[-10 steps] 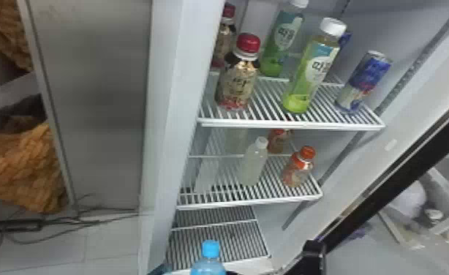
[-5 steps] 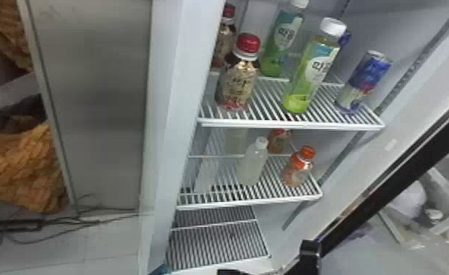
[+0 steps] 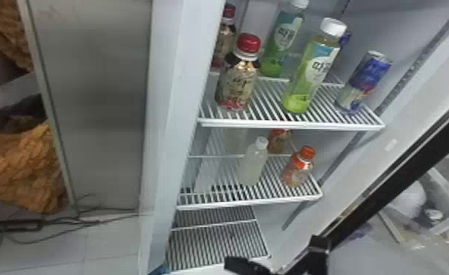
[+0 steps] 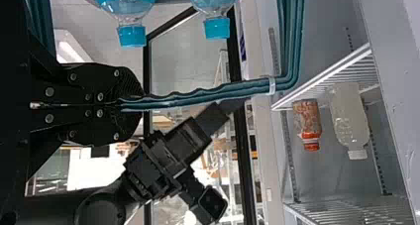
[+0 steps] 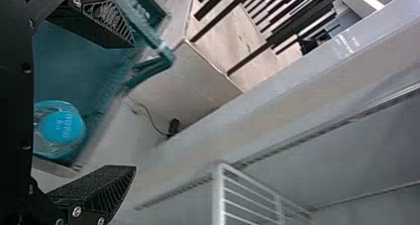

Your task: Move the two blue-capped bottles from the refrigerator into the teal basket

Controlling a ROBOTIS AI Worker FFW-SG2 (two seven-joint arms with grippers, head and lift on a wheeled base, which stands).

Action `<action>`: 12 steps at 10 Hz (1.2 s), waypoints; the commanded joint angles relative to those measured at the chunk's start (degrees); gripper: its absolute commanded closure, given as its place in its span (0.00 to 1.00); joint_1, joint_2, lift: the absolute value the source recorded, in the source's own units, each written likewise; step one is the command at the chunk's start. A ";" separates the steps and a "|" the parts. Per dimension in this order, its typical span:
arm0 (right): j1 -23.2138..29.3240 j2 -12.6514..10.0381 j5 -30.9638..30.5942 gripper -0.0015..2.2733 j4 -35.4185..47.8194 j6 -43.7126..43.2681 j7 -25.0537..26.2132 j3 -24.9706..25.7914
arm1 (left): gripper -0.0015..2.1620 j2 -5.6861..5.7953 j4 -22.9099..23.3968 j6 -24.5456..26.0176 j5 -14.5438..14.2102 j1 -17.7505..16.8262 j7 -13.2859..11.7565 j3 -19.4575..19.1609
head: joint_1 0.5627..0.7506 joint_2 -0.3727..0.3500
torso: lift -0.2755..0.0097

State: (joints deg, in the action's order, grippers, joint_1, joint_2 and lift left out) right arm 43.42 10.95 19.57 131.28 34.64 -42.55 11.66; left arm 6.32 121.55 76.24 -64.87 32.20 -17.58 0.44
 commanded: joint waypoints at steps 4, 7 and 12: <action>2.42 -3.48 -5.33 0.07 5.33 -18.33 5.11 1.52 | 0.54 -0.16 0.01 -0.02 0.27 0.14 -0.09 -0.27 | 0.70 0.03 | 0.38; 3.83 -3.39 -6.56 0.07 7.58 -25.92 11.79 -0.32 | 0.54 -0.25 0.01 -0.16 0.53 0.28 -0.09 -0.44 | 0.70 0.03 | 0.38; 6.50 -4.79 -10.60 0.07 9.83 -32.39 25.15 -1.82 | 0.54 -0.16 0.01 -0.87 0.71 0.14 0.00 -0.09 | 0.70 0.03 | 0.38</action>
State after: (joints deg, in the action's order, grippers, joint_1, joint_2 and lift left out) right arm 49.75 6.54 9.15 141.44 2.51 -17.43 9.79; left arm 6.14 121.57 75.44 -64.09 32.31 -17.58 0.36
